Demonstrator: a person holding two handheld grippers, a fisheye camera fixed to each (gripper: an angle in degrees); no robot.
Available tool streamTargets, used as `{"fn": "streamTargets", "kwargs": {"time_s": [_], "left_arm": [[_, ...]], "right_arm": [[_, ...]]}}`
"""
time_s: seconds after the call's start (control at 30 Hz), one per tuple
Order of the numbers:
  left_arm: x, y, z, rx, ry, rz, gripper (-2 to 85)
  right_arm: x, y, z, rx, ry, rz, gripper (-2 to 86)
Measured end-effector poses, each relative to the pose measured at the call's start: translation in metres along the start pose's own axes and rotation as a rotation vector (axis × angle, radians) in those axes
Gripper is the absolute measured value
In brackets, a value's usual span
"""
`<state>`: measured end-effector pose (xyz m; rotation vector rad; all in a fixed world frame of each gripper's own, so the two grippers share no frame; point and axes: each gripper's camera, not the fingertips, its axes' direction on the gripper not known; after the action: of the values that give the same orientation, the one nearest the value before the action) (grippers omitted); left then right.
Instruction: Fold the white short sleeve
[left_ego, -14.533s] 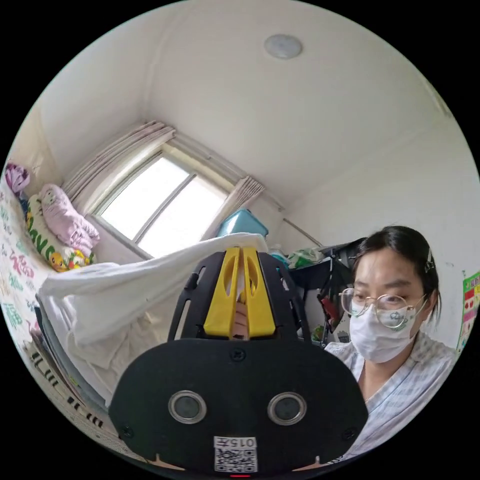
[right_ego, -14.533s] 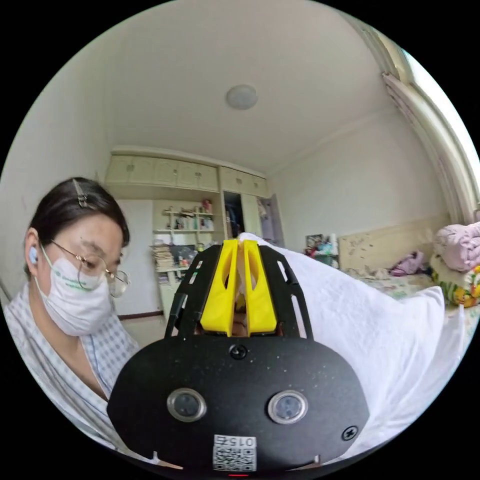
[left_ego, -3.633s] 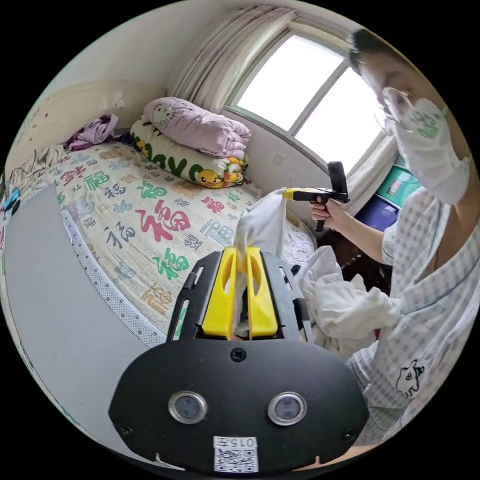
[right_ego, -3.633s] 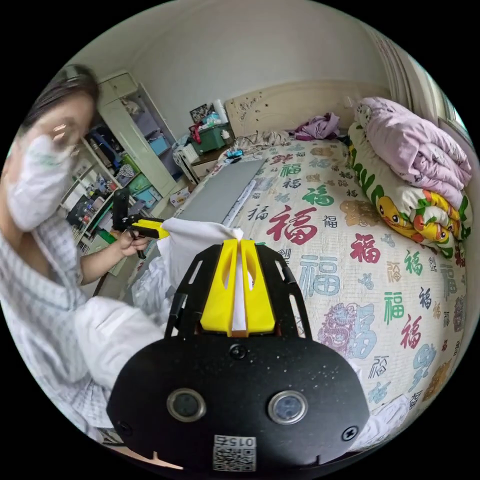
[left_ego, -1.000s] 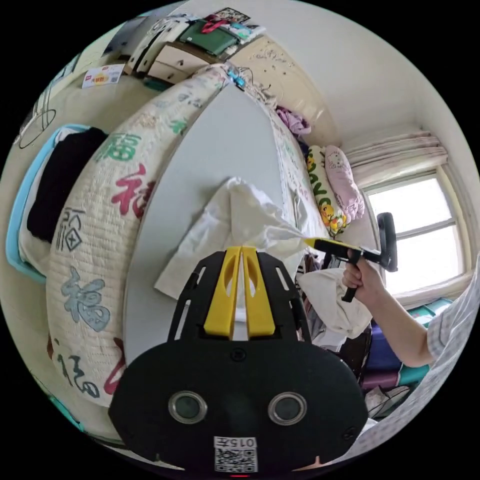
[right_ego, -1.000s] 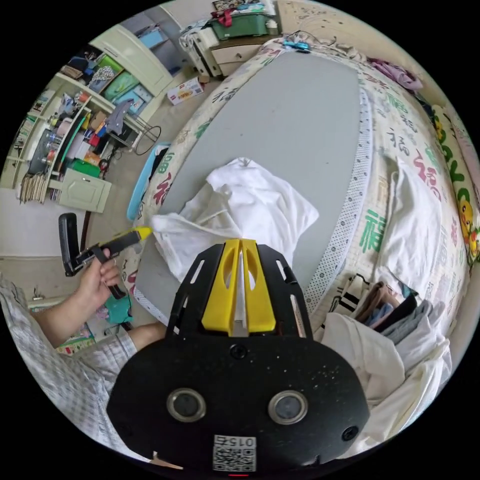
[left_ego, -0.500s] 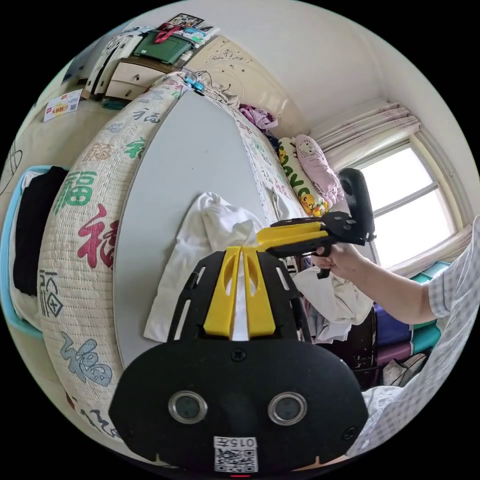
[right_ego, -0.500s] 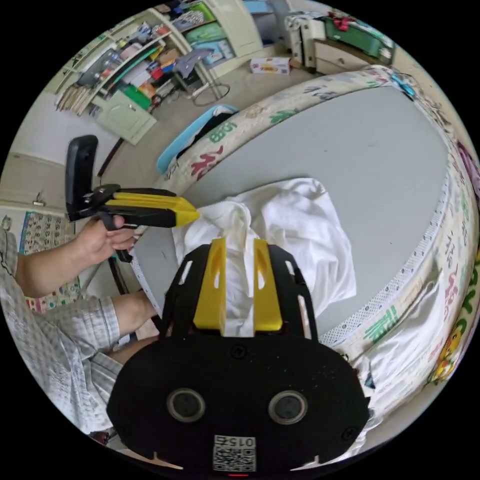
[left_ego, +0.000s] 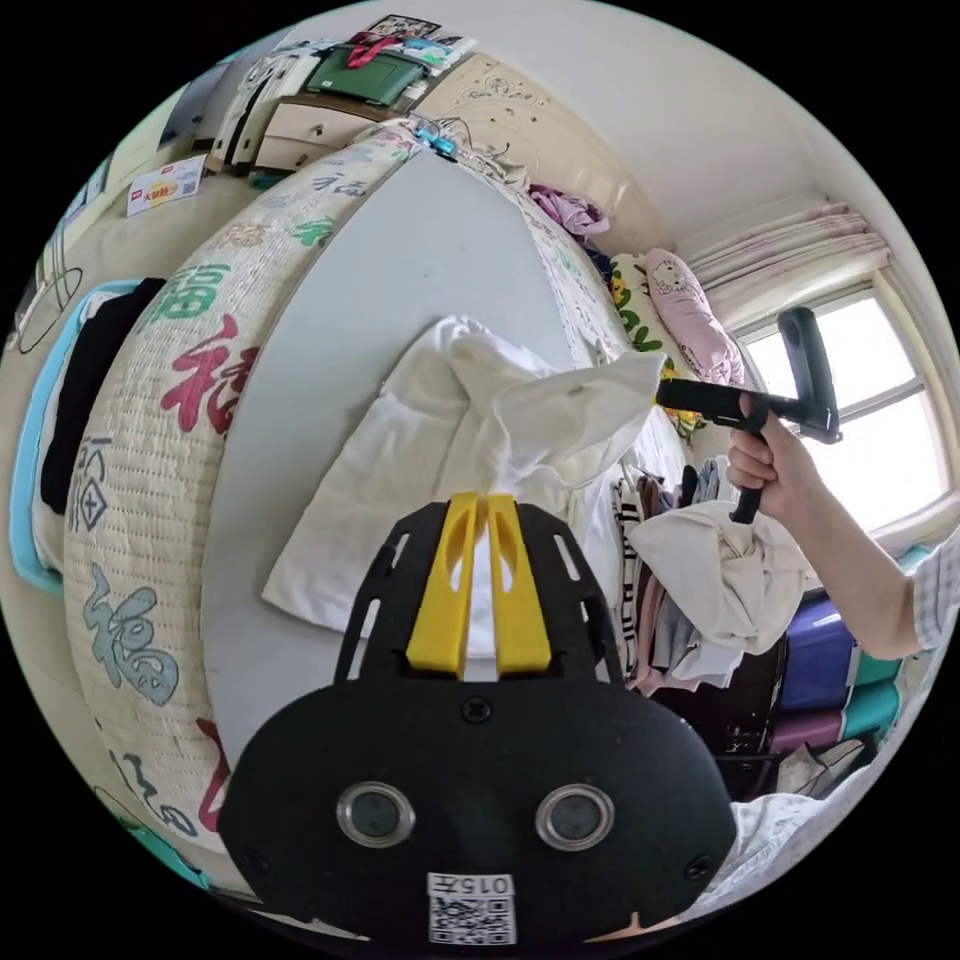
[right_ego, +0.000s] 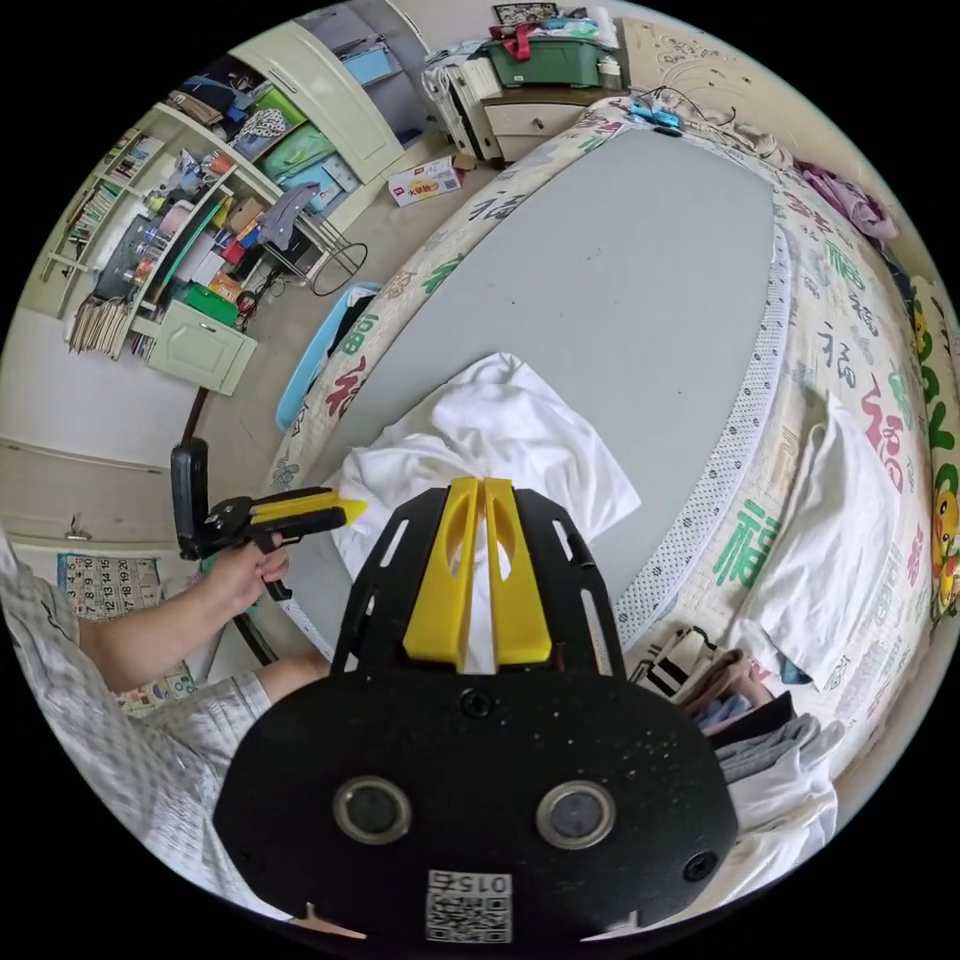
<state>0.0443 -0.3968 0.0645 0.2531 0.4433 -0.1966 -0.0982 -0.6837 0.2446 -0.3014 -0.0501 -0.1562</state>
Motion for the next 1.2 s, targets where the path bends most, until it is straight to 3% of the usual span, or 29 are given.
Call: {"fn": "streamTargets", "kwargs": {"time_s": [0.23,0.43,0.6,0.9,1.07,1.2], "left_arm": [[0.053,0.016,-0.137,0.263,-0.322,0.172,-0.5],[0.058,0.012,-0.178,0.220,-0.441,0.203,-0.6],[0.060,0.004,-0.181,0.206,-0.440,0.166,-0.6],[0.042,-0.005,-0.190,0.138,-0.412,0.068,-0.6],[0.045,-0.003,-0.199,0.108,-0.420,0.052,-0.6],[0.046,0.000,-0.207,0.095,-0.424,0.042,-0.6]], "right_arm": [[-0.024,0.050,-0.049,0.067,-0.223,-0.066,-0.1],[-0.029,0.066,-0.042,0.092,-0.299,-0.045,0.5],[-0.019,0.079,-0.048,0.184,-0.528,-0.102,5.8],[-0.029,0.053,-0.009,0.089,-0.292,-0.354,9.6],[-0.012,0.003,0.031,0.060,-0.425,-0.346,7.9],[-0.039,-0.021,0.056,-0.061,-0.413,-0.491,8.8]]}}
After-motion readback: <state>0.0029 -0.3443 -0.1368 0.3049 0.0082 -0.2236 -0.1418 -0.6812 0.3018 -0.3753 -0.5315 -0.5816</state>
